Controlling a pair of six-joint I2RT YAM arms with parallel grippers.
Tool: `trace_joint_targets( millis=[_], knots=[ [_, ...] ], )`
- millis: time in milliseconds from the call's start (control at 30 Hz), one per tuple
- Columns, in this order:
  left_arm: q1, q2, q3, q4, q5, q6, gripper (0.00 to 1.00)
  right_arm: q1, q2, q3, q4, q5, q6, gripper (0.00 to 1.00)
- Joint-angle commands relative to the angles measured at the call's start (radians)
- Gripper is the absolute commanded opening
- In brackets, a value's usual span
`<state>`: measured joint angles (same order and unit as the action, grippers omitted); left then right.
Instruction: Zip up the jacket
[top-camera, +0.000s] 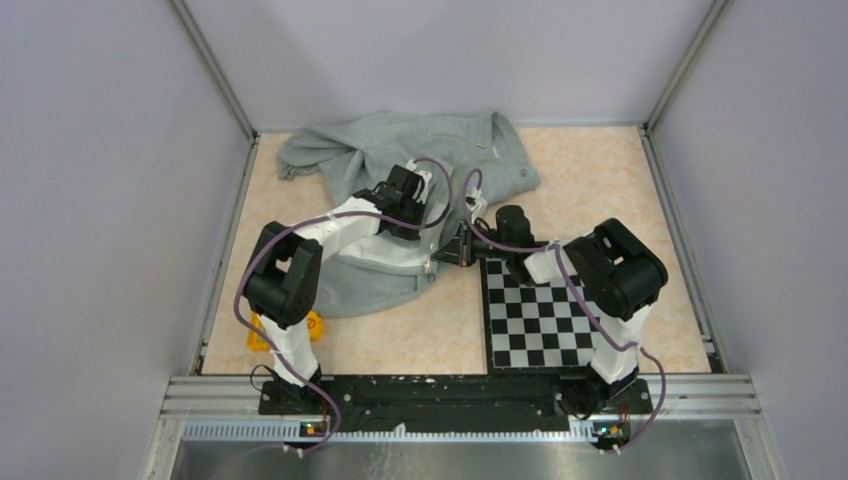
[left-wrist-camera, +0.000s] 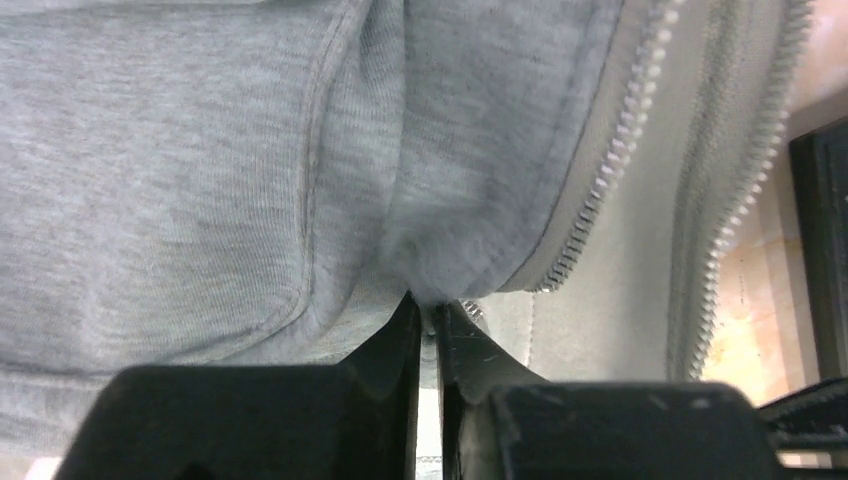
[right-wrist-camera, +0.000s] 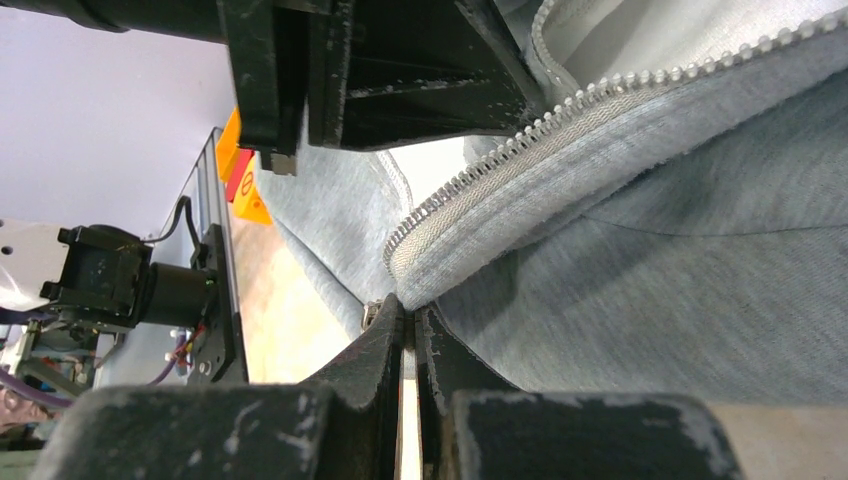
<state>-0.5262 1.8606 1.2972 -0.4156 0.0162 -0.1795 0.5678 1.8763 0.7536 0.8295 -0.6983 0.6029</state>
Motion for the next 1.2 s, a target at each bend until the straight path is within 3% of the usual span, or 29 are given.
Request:
trace_joint_targets(
  millis=[0, 133, 333, 600, 767, 967, 1167],
  knots=[
    [-0.001, -0.113, -0.046, 0.101, 0.037, 0.026, 0.08, 0.01, -0.003, 0.03, 0.06, -0.015, -0.007, 0.0],
    [0.016, -0.185, -0.097, 0.134, 0.118, 0.06, 0.0, 0.009, -0.003, 0.029, 0.065, -0.016, -0.006, 0.0],
    [0.06, -0.314, -0.227, 0.231, 0.385, 0.143, 0.0, 0.009, -0.014, 0.015, 0.103, -0.034, 0.008, 0.0],
    [0.104, -0.41, -0.342, 0.302, 0.612, 0.145, 0.0, 0.006, -0.006, -0.069, 0.433, -0.104, 0.145, 0.0],
    [0.117, -0.533, -0.45, 0.447, 0.644, 0.106, 0.0, 0.003, -0.001, -0.114, 0.613, -0.114, 0.171, 0.0],
    [0.124, -0.634, -0.55, 0.513, 0.632, 0.106, 0.0, 0.003, -0.02, -0.124, 0.565, -0.082, 0.094, 0.0],
    [0.127, -0.64, -0.597, 0.569, 0.67, 0.102, 0.0, 0.003, 0.01, -0.148, 0.716, -0.077, 0.157, 0.0]
  ],
)
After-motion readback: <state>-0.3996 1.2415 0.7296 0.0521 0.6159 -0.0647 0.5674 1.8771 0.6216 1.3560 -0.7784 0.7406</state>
